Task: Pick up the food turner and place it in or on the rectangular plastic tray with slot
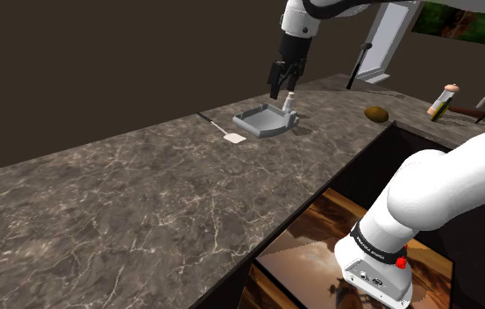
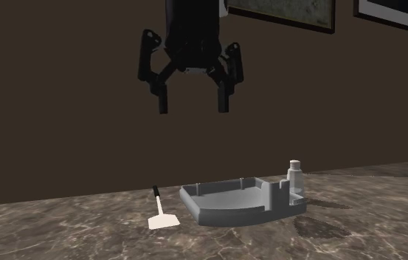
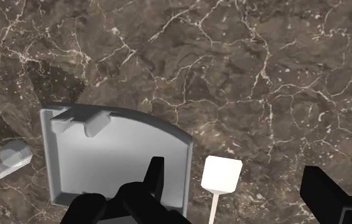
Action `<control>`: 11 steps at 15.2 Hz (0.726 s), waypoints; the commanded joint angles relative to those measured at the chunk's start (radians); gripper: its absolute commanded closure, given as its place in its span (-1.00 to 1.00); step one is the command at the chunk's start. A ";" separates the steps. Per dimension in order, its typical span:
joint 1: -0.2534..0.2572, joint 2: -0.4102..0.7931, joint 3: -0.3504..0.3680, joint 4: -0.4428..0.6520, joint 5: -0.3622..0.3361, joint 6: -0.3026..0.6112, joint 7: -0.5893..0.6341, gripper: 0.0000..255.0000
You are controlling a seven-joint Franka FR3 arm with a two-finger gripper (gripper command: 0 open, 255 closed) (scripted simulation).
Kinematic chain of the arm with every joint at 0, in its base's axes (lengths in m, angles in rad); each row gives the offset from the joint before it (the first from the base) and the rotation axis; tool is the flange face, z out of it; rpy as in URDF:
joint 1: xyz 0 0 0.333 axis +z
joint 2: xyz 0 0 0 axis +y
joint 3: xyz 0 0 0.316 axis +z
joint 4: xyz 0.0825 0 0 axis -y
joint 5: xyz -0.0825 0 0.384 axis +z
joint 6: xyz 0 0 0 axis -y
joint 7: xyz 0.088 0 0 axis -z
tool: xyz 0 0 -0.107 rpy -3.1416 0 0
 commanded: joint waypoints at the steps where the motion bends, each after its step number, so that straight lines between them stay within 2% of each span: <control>1: 0.000 0.067 0.005 0.012 0.003 0.059 0.015 -1.00; 11: -0.004 0.423 0.020 0.170 0.006 0.267 0.075 -1.00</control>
